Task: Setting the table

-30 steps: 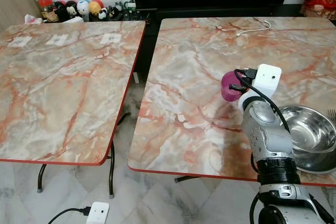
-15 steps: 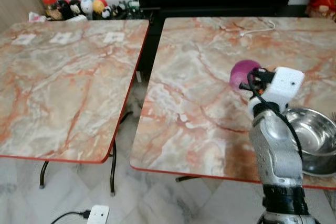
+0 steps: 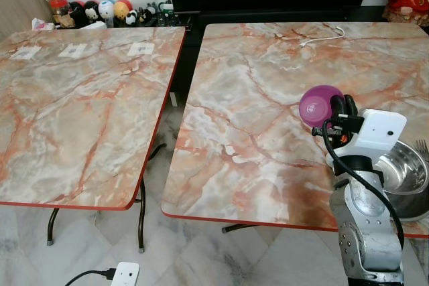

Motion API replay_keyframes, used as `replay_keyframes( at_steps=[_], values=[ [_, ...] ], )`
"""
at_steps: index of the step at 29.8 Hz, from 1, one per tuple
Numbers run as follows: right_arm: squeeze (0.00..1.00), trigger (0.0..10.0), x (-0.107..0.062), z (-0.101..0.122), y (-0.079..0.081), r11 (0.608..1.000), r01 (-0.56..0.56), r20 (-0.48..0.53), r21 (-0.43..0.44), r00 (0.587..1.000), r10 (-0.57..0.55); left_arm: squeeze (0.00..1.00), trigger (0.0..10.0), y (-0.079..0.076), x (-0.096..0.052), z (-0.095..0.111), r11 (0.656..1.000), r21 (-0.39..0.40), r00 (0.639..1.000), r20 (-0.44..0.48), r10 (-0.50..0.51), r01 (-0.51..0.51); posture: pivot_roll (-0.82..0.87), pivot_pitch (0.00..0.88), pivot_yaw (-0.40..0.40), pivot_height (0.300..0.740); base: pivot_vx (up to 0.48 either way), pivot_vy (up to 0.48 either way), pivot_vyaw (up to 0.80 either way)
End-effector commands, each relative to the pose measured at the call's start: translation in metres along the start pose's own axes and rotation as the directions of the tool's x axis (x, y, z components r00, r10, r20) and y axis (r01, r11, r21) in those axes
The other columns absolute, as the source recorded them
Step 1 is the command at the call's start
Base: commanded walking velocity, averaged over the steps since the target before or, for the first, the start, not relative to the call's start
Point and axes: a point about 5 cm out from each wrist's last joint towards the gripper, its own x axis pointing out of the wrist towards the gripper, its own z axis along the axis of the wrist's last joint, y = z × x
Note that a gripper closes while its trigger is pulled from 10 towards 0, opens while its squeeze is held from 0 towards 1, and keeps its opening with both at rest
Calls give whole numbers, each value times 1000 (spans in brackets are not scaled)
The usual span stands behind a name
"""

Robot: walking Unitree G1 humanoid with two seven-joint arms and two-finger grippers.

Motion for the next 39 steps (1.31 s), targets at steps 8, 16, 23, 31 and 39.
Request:
replay_keyframes(
  at_steps=[8, 16, 23, 31, 39],
  values=[
    [0, 10000, 6, 8, 13, 999, -33, 43, 23, 999, 32, 0, 10000, 13, -4, -12, 1000, -4, 999, -28, 16, -16, -173, 85, 56, 740, 276, 0, 0],
    [0, 10000, 7, 8, 12, 999, -28, 41, 18, 999, 27, 0, 10000, 9, -4, -14, 1000, -5, 999, -33, 7, -7, -176, 88, 55, 740, 96, 0, 0],
    [0, 10000, 9, 8, 10, 1000, -21, 39, 14, 999, 20, 0, 10000, -12, 0, -8, 1000, -3, 1000, -27, -17, 16, -172, 86, 54, 740, 0, 0, 0],
    [0, 10000, 12, -3, -8, 992, 90, -161, -83, 982, -102, 0, 10000, -11, 2, 1, 1000, -4, 1000, -6, -21, 21, -179, 90, 53, 740, 0, 0, 0],
    [0, 10000, 17, 5, -20, 981, 190, -306, -24, 933, -188, 0, 10000, 13, -2, -2, 1000, -1, 1000, -10, -1, 1, -198, 95, 56, 740, 0, 0, 0]
  ],
)
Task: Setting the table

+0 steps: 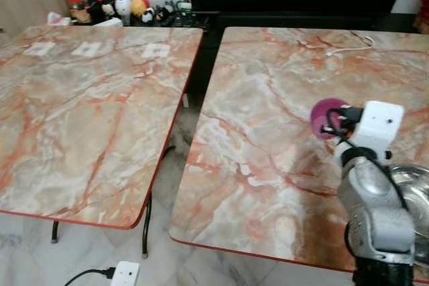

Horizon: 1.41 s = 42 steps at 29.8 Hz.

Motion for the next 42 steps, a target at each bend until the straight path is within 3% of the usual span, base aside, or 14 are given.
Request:
replay_keyframes(
  at_steps=[1, 4, 9, 18, 33, 42],
  values=[
    [0, 10000, -3, 7, 7, 999, -20, -6, 35, 1000, 20, 0, 10000, 4, -2, -8, 1000, -7, 1000, -27, 1, -1, -198, 95, 56, 740, 0, 0, 0],
    [0, 10000, -4, 13, 9, 993, 15, -63, 116, 998, -8, 0, 10000, -1, -2, -10, 1000, -6, 1000, -30, -3, 3, -194, 93, 55, 740, 0, 0, 0],
    [0, 10000, -7, 12, 7, 986, 58, -123, 153, 992, -39, 0, 10000, -6, -1, -11, 1000, -3, 999, -35, -8, 8, -195, 93, 55, 740, 0, 0, 0],
    [0, 10000, -16, 3, -15, 945, 265, -220, 191, 950, -222, 0, 10000, -15, 0, -9, 1000, 0, 999, -36, -19, 19, -196, 95, 55, 740, 0, 0, 0],
    [0, 10000, -23, -15, -12, 930, 296, -332, 217, 918, -215, 0, 10000, -10, -1, -13, 1000, -1, 999, -48, -11, 11, -194, 93, 53, 740, 0, 0, 0],
    [0, 10000, -26, -24, -12, 922, 315, -368, 224, 904, -219, 0, 10000, -20, 0, -10, 1000, 0, 999, -46, -20, 20, -191, 94, 54, 740, 0, 0, 0]
  ],
)
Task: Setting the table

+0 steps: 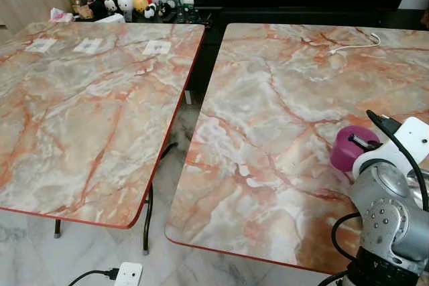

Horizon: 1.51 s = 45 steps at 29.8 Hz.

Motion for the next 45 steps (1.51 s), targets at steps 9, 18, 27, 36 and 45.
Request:
replay_keyframes(
  at_steps=[9, 18, 27, 36, 45],
  values=[
    [184, 10000, -4, -20, 5, 998, -21, -92, 53, 995, 26, 0, 10000, 2, -1, -7, 1000, 7, 999, -35, 3, -3, -188, 94, 54, 740, 0, 0, 0],
    [384, 10000, -3, -24, 6, 998, -28, -112, 60, 993, 34, 0, 10000, 3, -2, -10, 1000, 8, 999, -36, 3, -3, -187, 94, 53, 740, 0, 0, 0],
    [588, 10000, -3, -27, 6, 997, -30, -126, 68, 991, 39, 0, 10000, 7, -3, -11, 1000, 6, 999, -44, 8, -8, -186, 94, 54, 740, 0, 0, 0],
    [576, 10000, -3, -28, 8, 997, -39, -131, 71, 990, 48, 0, 10000, 5, -2, -8, 1000, 7, 999, -42, 6, -5, -183, 93, 53, 740, 0, 0, 0],
    [0, 10000, -4, -23, 10, 998, -51, -87, 45, 995, 55, 0, 10000, 1, -3, -15, 1000, 8, 999, -48, 2, -2, -183, 94, 55, 740, 0, 0, 0]
  ],
)
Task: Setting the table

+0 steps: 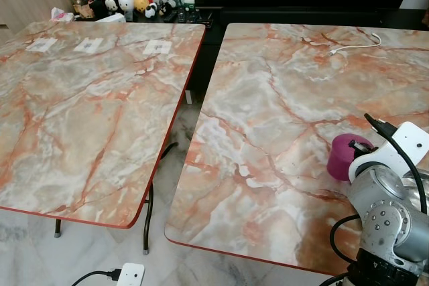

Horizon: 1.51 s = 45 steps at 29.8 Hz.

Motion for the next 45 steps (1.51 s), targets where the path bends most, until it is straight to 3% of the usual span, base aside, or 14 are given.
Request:
replay_keyframes(
  at_steps=[1, 11, 17, 23, 36, 37, 38, 39, 40, 44, 45],
  values=[
    [0, 10000, -5, -17, 8, 1000, -20, -47, 11, 999, 21, 0, 10000, 0, -2, -12, 1000, 6, 999, -40, 2, -2, -183, 94, 55, 740, 0, 0, 0],
    [0, 10000, -5, -12, 9, 1000, -28, -11, -2, 1000, 28, 0, 10000, 1, -1, -7, 1000, 5, 999, -33, 3, -3, -182, 92, 55, 740, 0, 0, 0],
    [0, 10000, -4, -20, 5, 998, -6, -58, 55, 998, 9, 0, 10000, 3, -1, -5, 1000, 7, 1000, -30, 4, -4, -181, 94, 57, 740, 0, 0, 0],
    [0, 10000, -3, -24, 5, 992, -1, -92, 126, 996, 12, 0, 10000, 23, -6, -13, 1000, 7, 999, -37, 22, -22, -181, 94, 58, 740, 0, 0, 0],
    [0, 10000, -4, -18, 10, 985, -33, -65, 171, 997, 45, 0, 10000, 14, -6, -16, 1000, 7, 999, -40, 12, -12, -181, 94, 60, 740, 0, 0, 0],
    [231, 10000, -4, -17, 10, 984, -35, -64, 172, 997, 47, 0, 10000, 14, -6, -16, 1000, 7, 999, -40, 12, -12, -180, 94, 60, 740, 0, 0, 0],
    [616, 10000, -4, -17, 10, 984, -37, -64, 173, 997, 49, 0, 10000, 14, -6, -16, 1000, 7, 999, -39, 11, -11, -180, 94, 60, 740, 0, 0, 0],
    [616, 10000, -3, -17, 10, 984, -38, -64, 173, 997, 49, 0, 10000, 14, -6, -16, 1000, 7, 999, -39, 11, -11, -180, 94, 60, 740, 0, 0, 0],
    [690, 10000, -3, -17, 10, 984, -39, -65, 174, 997, 51, 0, 10000, 14, -6, -16, 1000, 7, 999, -39, 11, -11, -180, 93, 60, 740, 0, 0, 0],
    [671, 10000, -4, -18, 12, 982, -55, -69, 178, 995, 69, 0, 10000, 14, -5, -15, 1000, 6, 999, -38, 10, -10, -182, 94, 60, 740, 0, 0, 0],
    [620, 10000, -4, -19, 14, 982, -64, -77, 178, 994, 79, 0, 10000, 10, -4, -13, 1000, 9, 999, -38, 8, -7, -181, 93, 60, 740, 0, 0, 0]
  ],
)
